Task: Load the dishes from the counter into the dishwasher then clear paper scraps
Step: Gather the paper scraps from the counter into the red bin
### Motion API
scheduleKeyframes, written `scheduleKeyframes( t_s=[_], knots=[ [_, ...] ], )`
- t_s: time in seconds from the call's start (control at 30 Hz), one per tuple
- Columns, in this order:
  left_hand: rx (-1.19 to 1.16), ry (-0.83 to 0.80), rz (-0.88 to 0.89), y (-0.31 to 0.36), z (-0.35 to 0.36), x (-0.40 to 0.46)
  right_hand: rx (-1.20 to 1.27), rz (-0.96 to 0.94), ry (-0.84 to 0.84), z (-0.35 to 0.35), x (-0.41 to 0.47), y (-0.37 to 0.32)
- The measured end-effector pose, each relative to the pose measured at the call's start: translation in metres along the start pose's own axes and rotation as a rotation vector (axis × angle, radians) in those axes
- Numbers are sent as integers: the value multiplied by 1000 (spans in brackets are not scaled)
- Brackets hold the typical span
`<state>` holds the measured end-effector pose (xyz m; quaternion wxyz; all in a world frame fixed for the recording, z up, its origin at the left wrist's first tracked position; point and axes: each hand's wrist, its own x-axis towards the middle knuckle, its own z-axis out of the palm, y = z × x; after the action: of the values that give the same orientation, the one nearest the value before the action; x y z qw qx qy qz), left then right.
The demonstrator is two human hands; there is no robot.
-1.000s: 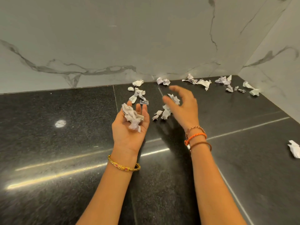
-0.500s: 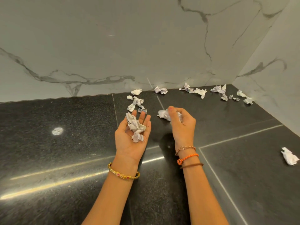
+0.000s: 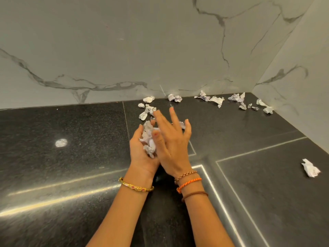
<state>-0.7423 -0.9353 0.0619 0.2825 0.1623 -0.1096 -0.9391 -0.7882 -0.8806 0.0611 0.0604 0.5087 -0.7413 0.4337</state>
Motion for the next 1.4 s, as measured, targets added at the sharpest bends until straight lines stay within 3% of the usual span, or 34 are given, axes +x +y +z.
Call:
scheduleKeyframes(
  t_s=[0.07, 0.13, 0.23, 0.33, 0.4, 0.53, 0.6, 0.7, 0.73, 0.87, 0.93, 1.0, 1.07, 1.2, 1.4],
  knots=[
    [-38, 27, 0, 6, -1, 2, 129, 82, 146, -5, 6, 6],
    [-63, 74, 8, 13, -3, 3, 82, 175, 184, -9, 14, 21],
    [-96, 106, 29, 19, -3, 2, -222, 260, 13, -7, 22, 54],
    [-105, 127, 52, 21, -1, 2, -312, 268, -82, 0, 22, 67],
    [-130, 119, 65, 22, -1, 1, -146, 286, 36, 1, 20, 56],
    [-86, 52, 80, 24, -6, 2, 692, 364, 293, 5, 23, 15],
    [-56, 39, 97, 25, -7, 3, 651, 237, 254, 12, 22, 2],
    [-108, 24, 98, 29, -8, 5, 263, 33, 130, 26, 13, -3],
    [-115, 16, 82, 31, -9, 5, 274, 51, 119, 27, 14, -3],
    [-177, -11, 64, 37, -8, 4, 736, 272, 240, 15, 28, 2],
    [-206, -2, 83, 40, -8, 6, 467, 241, 202, 15, 38, 19],
    [-217, -2, 92, 44, -7, 12, 33, 120, 39, 20, 47, 39],
    [-228, 9, 101, 50, -6, 19, -182, 94, -154, 27, 61, 52],
    [-229, 51, 147, 60, -8, 32, -392, 54, -383, 48, 88, 56],
    [-234, 53, 174, 61, -16, 43, -450, 38, -326, 60, 99, 54]
  ],
)
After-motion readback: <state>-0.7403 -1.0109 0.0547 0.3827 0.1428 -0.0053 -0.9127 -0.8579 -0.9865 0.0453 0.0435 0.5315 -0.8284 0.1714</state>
